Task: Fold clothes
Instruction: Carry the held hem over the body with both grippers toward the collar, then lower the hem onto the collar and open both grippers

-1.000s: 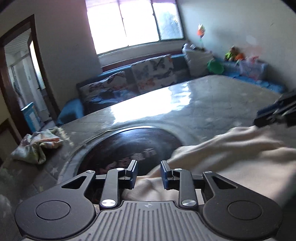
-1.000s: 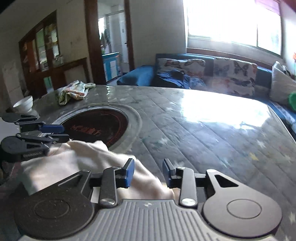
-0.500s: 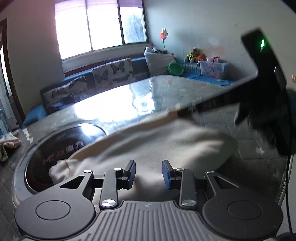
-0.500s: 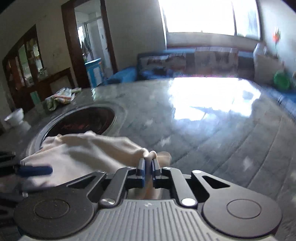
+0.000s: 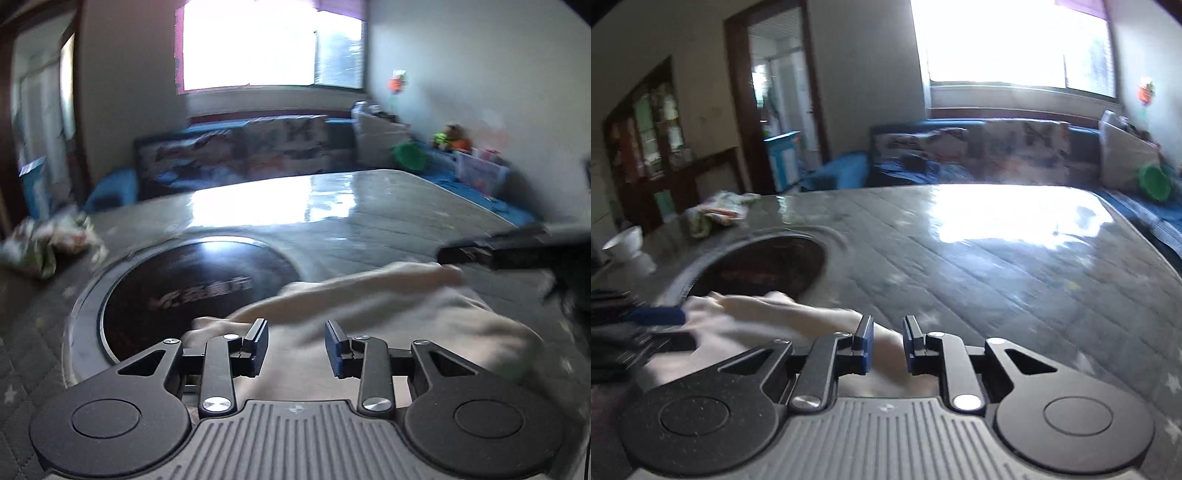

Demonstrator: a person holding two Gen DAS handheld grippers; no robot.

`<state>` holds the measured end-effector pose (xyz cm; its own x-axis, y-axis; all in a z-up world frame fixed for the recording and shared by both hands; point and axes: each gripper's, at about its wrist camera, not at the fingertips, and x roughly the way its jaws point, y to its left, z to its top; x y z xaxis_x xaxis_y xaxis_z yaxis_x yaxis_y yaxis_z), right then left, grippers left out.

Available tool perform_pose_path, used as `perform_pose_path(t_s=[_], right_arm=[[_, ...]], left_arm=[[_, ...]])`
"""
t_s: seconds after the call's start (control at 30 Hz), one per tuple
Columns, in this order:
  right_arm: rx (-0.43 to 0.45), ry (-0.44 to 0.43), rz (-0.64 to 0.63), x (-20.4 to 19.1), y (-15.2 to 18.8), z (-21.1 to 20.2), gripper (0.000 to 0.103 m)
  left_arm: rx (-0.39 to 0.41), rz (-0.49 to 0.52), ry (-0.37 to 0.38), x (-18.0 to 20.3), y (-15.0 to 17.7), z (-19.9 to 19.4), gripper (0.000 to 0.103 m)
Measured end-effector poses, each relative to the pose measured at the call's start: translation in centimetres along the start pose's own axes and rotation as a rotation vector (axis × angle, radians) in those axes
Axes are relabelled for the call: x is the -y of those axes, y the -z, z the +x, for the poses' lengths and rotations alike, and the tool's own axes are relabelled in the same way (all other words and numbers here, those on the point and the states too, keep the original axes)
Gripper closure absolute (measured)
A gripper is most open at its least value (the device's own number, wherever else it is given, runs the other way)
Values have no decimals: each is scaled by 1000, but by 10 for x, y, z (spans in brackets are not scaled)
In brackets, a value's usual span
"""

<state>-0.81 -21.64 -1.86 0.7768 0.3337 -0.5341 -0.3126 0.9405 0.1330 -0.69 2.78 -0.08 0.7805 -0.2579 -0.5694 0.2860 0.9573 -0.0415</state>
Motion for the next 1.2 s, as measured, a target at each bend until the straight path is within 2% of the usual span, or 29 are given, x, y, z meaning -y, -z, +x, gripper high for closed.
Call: perform_pose_path(t_s=[0.13, 0.33, 0.43, 0.57, 0.67, 0.77, 0.87, 1.07, 1.2], right_arm=[[-37, -66, -30, -19, -6, 24, 86], [-103, -47, -21, -21, 1, 56, 85], [-101, -34, -6, -22, -3, 54, 83], [-74, -66, -54, -37, -13, 47, 66], [-93, -81, -89, -50, -15, 57, 66], [-140, -57, -115, -60, -11, 78, 66], [-141, -60, -110, -57, -13, 79, 65], [-87, -100, -116, -43, -17, 36, 65], [-87, -145, -143, -46, -3, 7, 65]], left_arm=[[-67, -64, -59, -33, 2, 21, 68], [-86, -27, -155, -49, 8, 34, 67], [-76, -26, -164, -47, 6, 27, 67], [-30, 7, -139, -27, -2, 16, 67], [-14, 31, -104, -12, -8, 15, 67], [-14, 40, -82, -3, -11, 16, 67], [-13, 45, -65, 1, -12, 14, 67], [-4, 70, -23, 14, 2, -1, 67], [-7, 79, -13, 20, 14, -9, 66]])
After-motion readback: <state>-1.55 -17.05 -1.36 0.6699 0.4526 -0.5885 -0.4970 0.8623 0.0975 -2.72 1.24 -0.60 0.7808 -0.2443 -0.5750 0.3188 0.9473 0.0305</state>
